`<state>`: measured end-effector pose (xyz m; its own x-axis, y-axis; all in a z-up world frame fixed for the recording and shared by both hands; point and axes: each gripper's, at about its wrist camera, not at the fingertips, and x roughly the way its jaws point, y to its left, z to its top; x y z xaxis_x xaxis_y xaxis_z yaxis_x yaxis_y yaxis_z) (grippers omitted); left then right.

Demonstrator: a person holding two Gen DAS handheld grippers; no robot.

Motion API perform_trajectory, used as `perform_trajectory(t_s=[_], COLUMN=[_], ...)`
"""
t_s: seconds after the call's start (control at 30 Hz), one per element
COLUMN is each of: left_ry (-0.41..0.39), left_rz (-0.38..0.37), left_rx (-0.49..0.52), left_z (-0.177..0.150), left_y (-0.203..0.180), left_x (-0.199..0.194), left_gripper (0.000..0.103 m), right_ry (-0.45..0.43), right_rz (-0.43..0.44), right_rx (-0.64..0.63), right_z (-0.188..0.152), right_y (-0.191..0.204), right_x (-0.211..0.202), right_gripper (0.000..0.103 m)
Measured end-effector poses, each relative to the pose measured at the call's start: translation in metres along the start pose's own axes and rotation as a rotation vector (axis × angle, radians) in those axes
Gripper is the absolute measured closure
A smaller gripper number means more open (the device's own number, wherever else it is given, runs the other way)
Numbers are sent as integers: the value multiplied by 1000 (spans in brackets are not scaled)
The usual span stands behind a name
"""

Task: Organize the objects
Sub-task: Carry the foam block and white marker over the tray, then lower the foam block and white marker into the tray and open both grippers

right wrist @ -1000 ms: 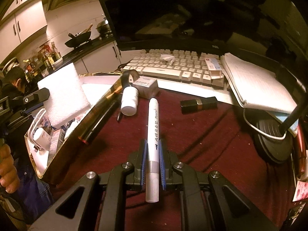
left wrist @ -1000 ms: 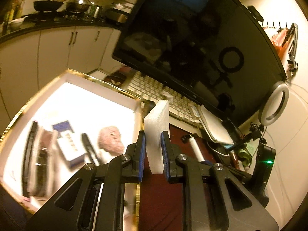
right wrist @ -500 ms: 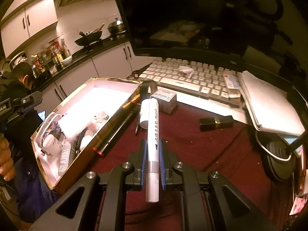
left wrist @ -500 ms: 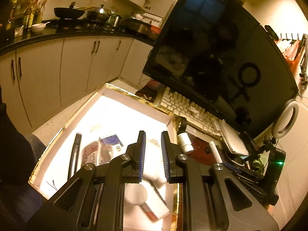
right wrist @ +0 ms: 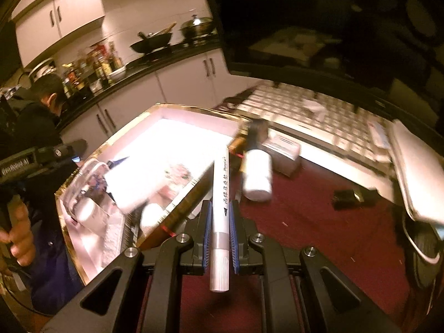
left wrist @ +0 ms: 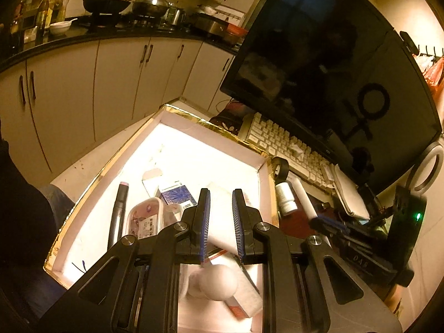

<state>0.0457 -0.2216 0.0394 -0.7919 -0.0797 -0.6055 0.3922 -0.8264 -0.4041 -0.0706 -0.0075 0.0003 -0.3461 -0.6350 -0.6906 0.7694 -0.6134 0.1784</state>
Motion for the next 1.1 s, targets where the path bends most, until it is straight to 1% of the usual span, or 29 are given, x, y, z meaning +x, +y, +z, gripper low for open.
perform_trajectory(t_s=[0.1, 0.23, 0.3, 0.43, 0.5, 0.6, 0.73, 0.8, 0.87, 1.03, 1.1], left_ry=[1, 1, 30, 84, 100, 128, 176, 200, 225, 301, 350], left_rz=[4, 10, -4, -8, -23, -76, -112, -127, -150, -212, -199], left_rx=[1, 11, 34, 94, 97, 96, 137, 160, 176, 217, 237], left_z=[3, 8, 9, 4, 2, -1, -8, -12, -16, -27, -34], left_y=[2, 3, 4, -3, -4, -7, -20, -27, -33, -50, -56], left_x=[3, 6, 8, 11, 11, 11, 14, 16, 17, 20, 28], left_gripper=[88, 88, 88, 88, 88, 88, 87, 87, 87, 87, 87], right_ry=[7, 34, 46, 66, 76, 86, 94, 89, 80, 9, -5], right_rz=[39, 84, 91, 99, 97, 91, 96, 116, 117, 87, 73], right_rx=[-30, -37, -40, -40, -43, -36, -21, 10, 38, 53, 52], right_z=[17, 37, 46, 52, 55, 56, 58, 58, 58, 52, 49], right_y=[14, 28, 34, 42, 43, 42, 38, 31, 24, 5, 0], right_x=[14, 42, 58, 78, 86, 96, 105, 106, 102, 70, 60], right_gripper=[93, 93, 93, 92, 92, 92, 92, 92, 91, 91, 91])
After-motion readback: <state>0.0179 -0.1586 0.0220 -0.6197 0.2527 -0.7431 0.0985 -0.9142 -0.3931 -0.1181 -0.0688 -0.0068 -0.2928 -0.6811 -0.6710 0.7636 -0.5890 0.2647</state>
